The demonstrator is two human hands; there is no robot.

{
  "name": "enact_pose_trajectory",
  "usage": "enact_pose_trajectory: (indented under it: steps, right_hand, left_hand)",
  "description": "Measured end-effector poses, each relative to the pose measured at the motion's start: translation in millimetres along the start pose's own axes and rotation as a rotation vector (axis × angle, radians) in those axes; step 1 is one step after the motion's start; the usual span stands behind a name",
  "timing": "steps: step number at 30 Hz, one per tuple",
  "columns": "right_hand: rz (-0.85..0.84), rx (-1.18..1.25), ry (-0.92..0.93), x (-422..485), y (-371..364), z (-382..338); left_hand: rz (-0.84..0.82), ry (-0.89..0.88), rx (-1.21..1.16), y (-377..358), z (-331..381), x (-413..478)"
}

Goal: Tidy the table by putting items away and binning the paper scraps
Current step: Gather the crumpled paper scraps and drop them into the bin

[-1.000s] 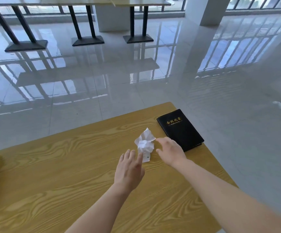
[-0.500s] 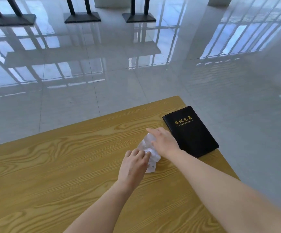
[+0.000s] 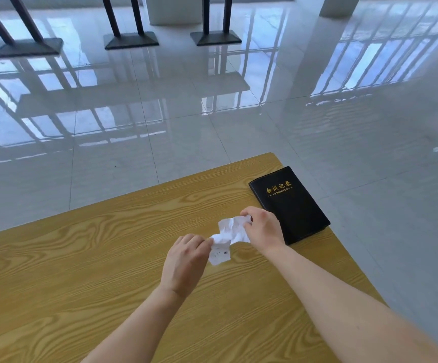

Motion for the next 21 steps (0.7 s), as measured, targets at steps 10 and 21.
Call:
enact_pose_trajectory:
  steps: [10,21]
  right_hand:
    - [0.061,0.075,-0.011,-76.1,48.9,15.6]
    - [0.112,0.106,-0.077,-167.4,81.7,54.6]
  left_hand:
    - [-0.065,0.054,0.046,36.5,45.6,-35.1]
    - [-0.089,0.015,0.036,52.7,105.5,-69.9]
Point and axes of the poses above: each hand's wrist, its own x-axis towards the middle knuckle, its own y-axis out of the back of the hand, z = x × y, the point moved 2 cm from there along x, towards the middle knuckle, and after that the axes turned 5 degrees about z, right-handed, at the moved point
